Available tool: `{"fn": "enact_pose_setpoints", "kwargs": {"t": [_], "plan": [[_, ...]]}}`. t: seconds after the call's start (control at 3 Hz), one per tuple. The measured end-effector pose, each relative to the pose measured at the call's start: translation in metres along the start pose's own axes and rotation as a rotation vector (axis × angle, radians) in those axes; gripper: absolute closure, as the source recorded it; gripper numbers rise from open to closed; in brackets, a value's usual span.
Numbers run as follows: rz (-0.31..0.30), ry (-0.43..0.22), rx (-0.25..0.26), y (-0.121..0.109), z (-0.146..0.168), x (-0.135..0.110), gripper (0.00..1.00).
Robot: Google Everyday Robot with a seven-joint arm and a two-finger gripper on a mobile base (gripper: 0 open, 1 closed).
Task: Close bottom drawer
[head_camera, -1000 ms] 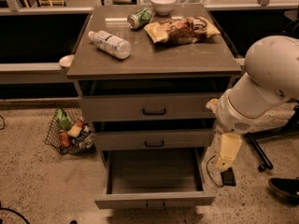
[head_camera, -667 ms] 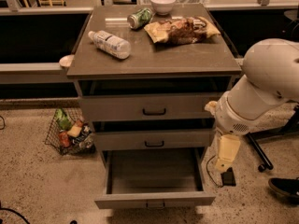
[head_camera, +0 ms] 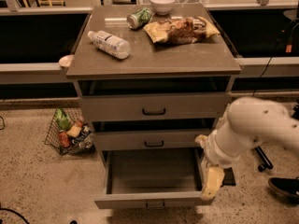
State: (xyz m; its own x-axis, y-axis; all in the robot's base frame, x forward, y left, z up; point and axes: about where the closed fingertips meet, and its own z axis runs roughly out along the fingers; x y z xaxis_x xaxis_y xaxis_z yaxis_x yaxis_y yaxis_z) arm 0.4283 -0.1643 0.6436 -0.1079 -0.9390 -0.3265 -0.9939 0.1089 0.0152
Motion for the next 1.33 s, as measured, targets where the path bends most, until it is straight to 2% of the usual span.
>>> {"fn": "enact_pose_setpoints", "kwargs": {"t": [0.33, 0.67, 1.0, 1.33], "plan": [[-0.009, -0.089, -0.019, 0.003, 0.080, 0.007, 0.00], [0.011, -0.176, -0.046, 0.005, 0.154, 0.009, 0.00], [0.011, -0.176, -0.046, 0.005, 0.154, 0.010, 0.00], [0.013, -0.185, -0.075, 0.002, 0.169, 0.017, 0.00]]}}
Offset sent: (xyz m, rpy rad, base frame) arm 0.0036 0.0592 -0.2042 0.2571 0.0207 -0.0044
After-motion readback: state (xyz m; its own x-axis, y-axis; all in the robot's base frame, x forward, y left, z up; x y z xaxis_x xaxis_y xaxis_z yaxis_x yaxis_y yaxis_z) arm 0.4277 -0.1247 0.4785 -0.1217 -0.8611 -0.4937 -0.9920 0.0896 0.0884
